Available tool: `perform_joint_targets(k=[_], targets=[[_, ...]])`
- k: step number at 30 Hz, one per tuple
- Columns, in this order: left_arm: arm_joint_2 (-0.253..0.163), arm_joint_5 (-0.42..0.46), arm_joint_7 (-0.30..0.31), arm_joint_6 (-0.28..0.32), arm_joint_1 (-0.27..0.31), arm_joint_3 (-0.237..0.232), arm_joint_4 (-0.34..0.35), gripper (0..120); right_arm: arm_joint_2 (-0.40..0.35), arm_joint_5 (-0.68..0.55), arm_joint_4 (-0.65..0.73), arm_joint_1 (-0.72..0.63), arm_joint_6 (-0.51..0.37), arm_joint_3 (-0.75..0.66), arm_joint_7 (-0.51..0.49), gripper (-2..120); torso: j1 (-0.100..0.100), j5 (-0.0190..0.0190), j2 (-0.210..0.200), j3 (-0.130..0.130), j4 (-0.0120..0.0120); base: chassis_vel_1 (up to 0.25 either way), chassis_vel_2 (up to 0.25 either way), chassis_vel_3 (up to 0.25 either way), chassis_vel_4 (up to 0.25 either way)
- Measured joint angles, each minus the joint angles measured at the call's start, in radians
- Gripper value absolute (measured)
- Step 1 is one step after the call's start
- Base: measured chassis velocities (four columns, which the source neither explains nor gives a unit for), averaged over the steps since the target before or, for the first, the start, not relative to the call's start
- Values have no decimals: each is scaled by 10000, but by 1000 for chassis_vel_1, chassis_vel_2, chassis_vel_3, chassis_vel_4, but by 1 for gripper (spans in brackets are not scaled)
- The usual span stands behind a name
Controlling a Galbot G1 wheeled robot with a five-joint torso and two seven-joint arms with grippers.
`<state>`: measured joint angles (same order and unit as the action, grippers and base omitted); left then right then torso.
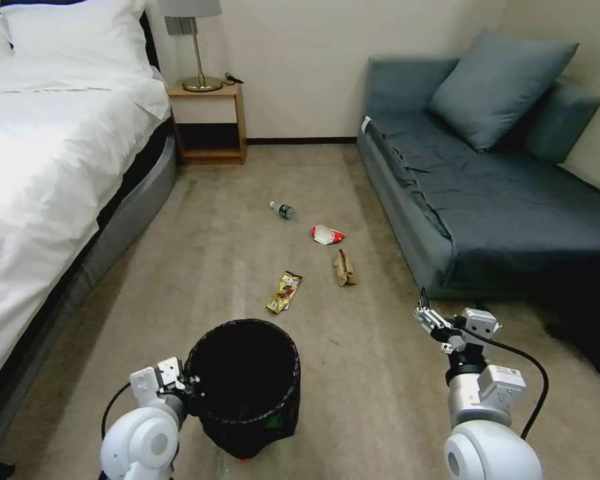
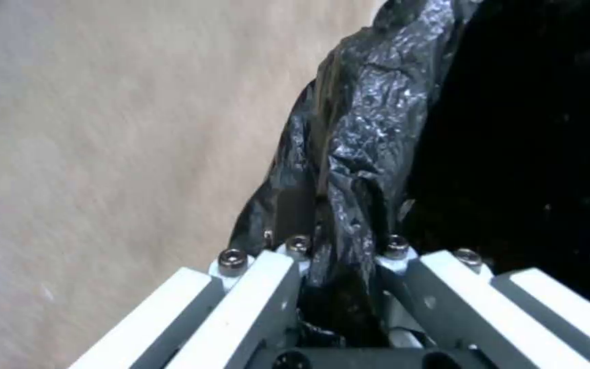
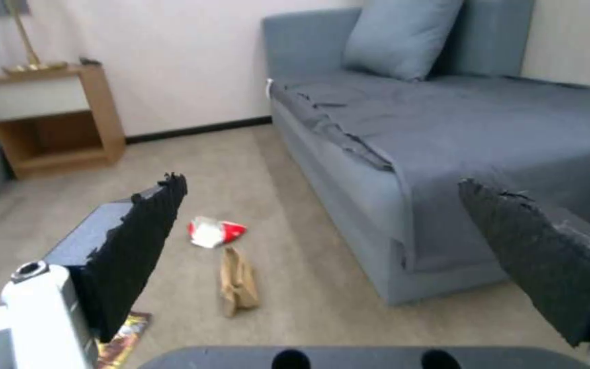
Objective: Pick up the trash bin, then pick up the garbage on the floor and place it into the trash bin.
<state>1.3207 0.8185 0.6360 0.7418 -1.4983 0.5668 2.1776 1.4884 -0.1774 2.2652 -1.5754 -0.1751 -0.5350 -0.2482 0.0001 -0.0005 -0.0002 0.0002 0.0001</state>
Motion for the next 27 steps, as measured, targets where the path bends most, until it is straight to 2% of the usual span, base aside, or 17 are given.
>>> perform_joint_targets(k=[2, 5, 6, 7, 11, 17, 25, 27], targets=[[-33, -315, -78, -6, -43, 302, 556, 2, -85, -259, 39, 12, 161, -12, 39, 100, 0, 4, 0, 0, -2, 0, 0, 0, 0], [-47, -520, -133, -15, -90, 479, 901, 2, -150, -454, 48, 15, 272, -11, 69, 100, 0, 6, 0, -1, -1, 0, 0, 0, 0], [-43, -832, -259, -15, -137, 554, 1083, 2, -189, -587, 48, 3, 319, 5, 83, 100, 0, 4, 0, 0, -1, 0, 0, 0, 0], [-43, -832, -259, -15, -137, 554, 1083, 2, -189, -587, 48, 3, 319, 5, 83, 100, 0, 4, 0, 0, -1, 0, 0, 0, 0], [16, -1903, -651, -29, -311, 758, 1215, 2, -341, -794, -162, -18, 916, 112, 355, 100, 0, 4, 0, -1, -1, 0, 0, 0, 0], [46, -2565, -814, -43, -567, 1069, 1318, 2, -525, -837, -331, -85, 1351, 284, 596, 100, 0, 6, 0, -2, 0, 0, 0, 0, 0], [307, -2966, -957, -47, -626, 1072, 1226, 2, -488, -670, -439, -127, 1596, 354, 976, 100, 0, 5, 0, -2, -1, 0, 0, 0, 0], [356, -2976, -959, -50, -627, 1057, 1209, 2, -469, -450, -556, -152, 1885, 363, 1181, 100, 0, 5, 1, -2, -1, 0, 0, 0, 0]])
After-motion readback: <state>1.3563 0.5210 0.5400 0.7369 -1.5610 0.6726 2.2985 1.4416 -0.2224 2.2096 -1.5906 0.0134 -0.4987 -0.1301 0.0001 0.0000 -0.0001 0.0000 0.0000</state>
